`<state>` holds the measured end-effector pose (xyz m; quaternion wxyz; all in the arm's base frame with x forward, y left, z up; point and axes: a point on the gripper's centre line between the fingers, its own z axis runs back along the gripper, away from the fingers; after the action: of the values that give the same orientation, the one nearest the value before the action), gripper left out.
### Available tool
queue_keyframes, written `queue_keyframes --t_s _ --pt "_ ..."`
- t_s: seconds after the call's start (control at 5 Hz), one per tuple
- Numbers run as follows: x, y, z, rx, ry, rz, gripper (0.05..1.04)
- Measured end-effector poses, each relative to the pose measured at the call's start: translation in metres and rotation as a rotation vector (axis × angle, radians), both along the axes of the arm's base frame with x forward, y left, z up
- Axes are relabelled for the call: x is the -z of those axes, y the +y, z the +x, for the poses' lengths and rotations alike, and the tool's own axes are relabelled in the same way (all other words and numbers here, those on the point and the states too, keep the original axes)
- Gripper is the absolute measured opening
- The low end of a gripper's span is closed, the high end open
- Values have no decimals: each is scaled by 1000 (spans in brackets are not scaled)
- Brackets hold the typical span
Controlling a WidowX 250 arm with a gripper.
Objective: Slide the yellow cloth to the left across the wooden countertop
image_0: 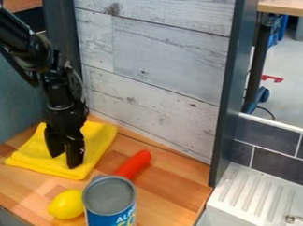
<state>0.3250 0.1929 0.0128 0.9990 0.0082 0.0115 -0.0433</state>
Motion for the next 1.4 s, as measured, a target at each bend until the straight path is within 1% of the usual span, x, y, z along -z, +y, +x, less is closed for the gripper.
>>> queue_keyframes --t_s 0.2,0.4,0.6,0.8,1.0,1.2,1.4 --pt "6 5 -16 -24 40 -23 1001" --pt "6 11 -44 -74 141 -76 1001" --pt "7 21 -74 -163 193 -102 1001" --pt "8 31 -103 -237 251 -156 1001" --pt "9 31 -101 -217 256 -191 1001" --pt "8 32 -92 -196 216 -212 1001" --pt "3 32 -72 -133 150 -216 1001"
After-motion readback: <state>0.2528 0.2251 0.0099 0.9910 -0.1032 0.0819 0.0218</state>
